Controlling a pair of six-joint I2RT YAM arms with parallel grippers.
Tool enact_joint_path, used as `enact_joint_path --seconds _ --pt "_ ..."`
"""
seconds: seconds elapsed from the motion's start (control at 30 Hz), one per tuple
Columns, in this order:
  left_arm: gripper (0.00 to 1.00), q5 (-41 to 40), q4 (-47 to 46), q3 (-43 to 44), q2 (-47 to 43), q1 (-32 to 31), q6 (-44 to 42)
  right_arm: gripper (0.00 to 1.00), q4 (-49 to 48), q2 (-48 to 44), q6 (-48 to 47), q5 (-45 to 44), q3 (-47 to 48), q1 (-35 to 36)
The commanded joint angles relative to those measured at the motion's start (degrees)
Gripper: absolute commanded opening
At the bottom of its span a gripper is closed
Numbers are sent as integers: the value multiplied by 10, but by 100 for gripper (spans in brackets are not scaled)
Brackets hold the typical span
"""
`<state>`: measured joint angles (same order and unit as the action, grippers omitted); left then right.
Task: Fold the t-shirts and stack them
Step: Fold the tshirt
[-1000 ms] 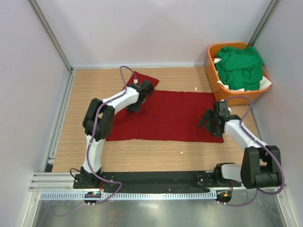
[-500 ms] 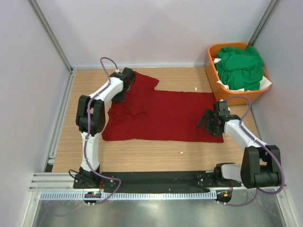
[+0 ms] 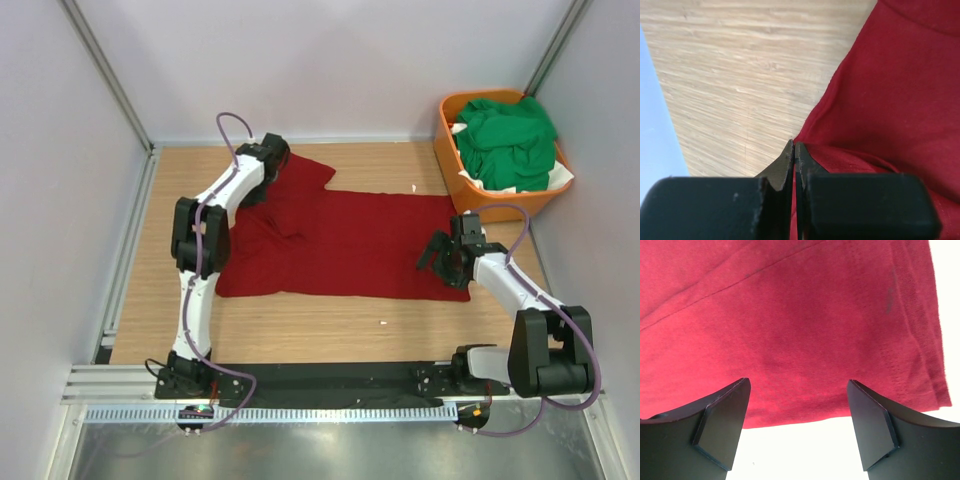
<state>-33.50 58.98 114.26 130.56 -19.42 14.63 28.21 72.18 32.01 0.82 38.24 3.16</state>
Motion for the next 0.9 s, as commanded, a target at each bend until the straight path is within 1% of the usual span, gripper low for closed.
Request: enact_joint_path --seconds 0.0,0.13,0.23,0.4,0.47,0.5,0.53,0.57,0.6,0.67,0.77,0.83,0.87 --pt "0 -20 -4 35 -8 3 -24 84 -14 6 -5 6 -4 2" --pt "0 -7 -19 43 -7 3 -36 84 -15 10 -6 5 -4 2" --pt "0 13 -25 49 13 3 -43 84 -17 12 -6 7 -5 3" --pt "1 -3 -56 69 24 -11 -53 84 -19 14 -7 10 -6 2" --pt "14 -31 -88 68 14 -20 -65 84 -20 14 -7 11 -6 3" --pt "24 -35 -96 68 7 -23 -65 84 -19 13 -8 11 -6 2" --pt "36 -32 -100 70 -7 -25 -65 84 -18 13 -8 11 -5 2" --pt "41 -25 -104 71 -16 -25 -65 84 -19 12 -10 11 -5 3" --pt "49 -23 -104 73 -24 -25 -58 84 -18 10 -10 11 -4 2" --pt "54 -4 -98 74 -52 -25 -49 84 -15 8 -12 14 -1 2" --pt "56 3 -63 70 -92 -25 -17 84 -8 -7 -8 20 7 4" --pt "55 -6 -56 21 -123 -25 14 84 4 -25 -6 22 17 7" --pt "55 -9 -55 -6 -159 -25 30 84 15 -33 -4 16 29 11"
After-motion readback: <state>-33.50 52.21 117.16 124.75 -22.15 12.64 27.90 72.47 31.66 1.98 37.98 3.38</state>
